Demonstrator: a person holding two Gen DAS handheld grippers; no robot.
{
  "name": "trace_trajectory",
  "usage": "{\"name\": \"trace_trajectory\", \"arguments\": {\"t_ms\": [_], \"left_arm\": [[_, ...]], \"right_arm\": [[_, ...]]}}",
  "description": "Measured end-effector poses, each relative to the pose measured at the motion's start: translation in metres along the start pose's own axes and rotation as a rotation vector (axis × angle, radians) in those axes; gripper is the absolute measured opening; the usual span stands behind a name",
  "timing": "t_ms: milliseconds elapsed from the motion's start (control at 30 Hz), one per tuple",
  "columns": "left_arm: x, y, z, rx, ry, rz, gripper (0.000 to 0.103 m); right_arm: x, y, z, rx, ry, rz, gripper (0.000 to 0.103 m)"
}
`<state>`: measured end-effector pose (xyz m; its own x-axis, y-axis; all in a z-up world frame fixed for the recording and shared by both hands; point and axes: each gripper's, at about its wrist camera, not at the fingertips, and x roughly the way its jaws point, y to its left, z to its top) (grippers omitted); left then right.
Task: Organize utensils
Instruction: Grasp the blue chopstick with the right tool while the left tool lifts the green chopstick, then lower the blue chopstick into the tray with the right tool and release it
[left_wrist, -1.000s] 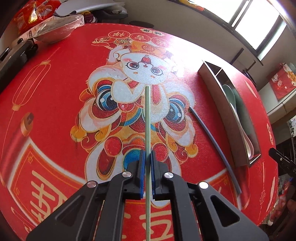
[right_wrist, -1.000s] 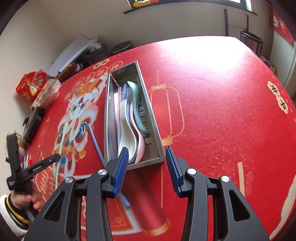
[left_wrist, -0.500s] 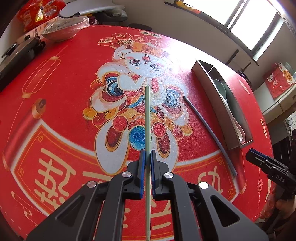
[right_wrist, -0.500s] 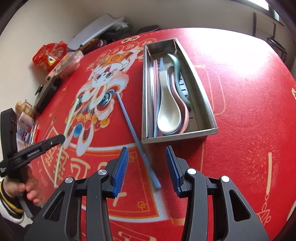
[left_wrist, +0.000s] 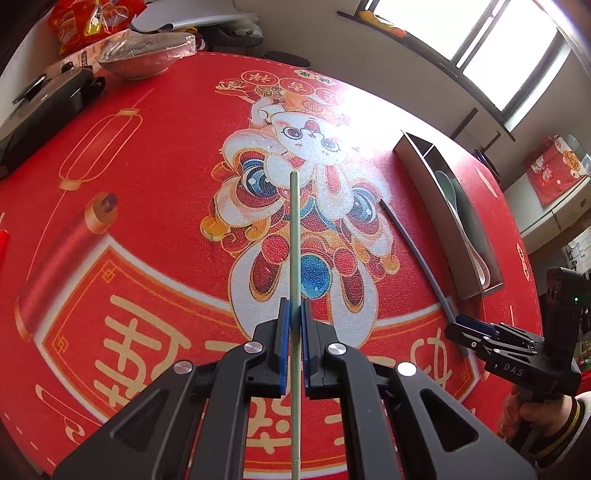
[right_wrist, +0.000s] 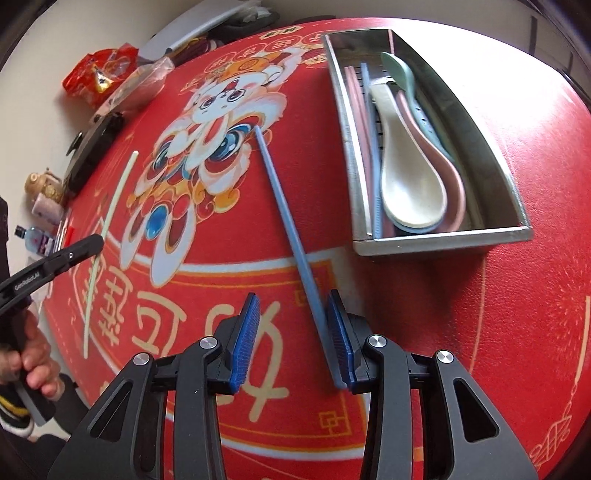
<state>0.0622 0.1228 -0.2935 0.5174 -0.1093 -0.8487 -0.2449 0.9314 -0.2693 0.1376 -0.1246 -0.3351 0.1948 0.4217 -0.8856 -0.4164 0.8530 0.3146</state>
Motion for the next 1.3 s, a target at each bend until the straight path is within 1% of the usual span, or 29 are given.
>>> {"name": "trace_trajectory", "arguments": {"t_ms": [200,267,400,600,800,867,967,1100,1300], "left_arm": [[-0.008,0.010,0.003,-0.015,-0.016,-0.004,0.005],[-0.010,0.014,0.003,-0.023,-0.021,-0.005,0.005],[-0.014,0.021,0.002,-0.043,-0.028,-0.003,0.005],[-0.019,0.029,0.002,-0.070,-0.039,0.002,0.005],[-0.020,0.026,0.002,-0.074,-0.043,0.000,0.005],[-0.020,0.024,0.002,-0.073,-0.044,-0.001,0.005],[-0.021,0.021,0.001,-0.072,-0.044,0.001,0.005],[-0.022,0.019,0.002,-0.076,-0.050,0.004,0.005],[-0.024,0.010,0.005,-0.073,-0.060,0.003,0.005]], "right_arm": [[0.016,0.027,0.016,-0.058,0.007,-0.009,0.026],[0.021,0.034,0.023,-0.074,0.000,-0.025,0.025],[0.029,0.044,0.035,-0.116,-0.004,-0.069,0.016],[0.035,0.055,0.041,-0.212,-0.013,-0.143,0.013],[0.038,0.057,0.046,-0.238,-0.021,-0.142,0.010],[0.038,0.057,0.049,-0.241,-0.018,-0.129,0.006],[0.039,0.057,0.050,-0.235,-0.016,-0.120,0.006],[0.034,0.048,0.049,-0.171,-0.017,-0.052,0.006],[0.009,0.036,0.048,-0.087,-0.077,0.050,0.006]]}}
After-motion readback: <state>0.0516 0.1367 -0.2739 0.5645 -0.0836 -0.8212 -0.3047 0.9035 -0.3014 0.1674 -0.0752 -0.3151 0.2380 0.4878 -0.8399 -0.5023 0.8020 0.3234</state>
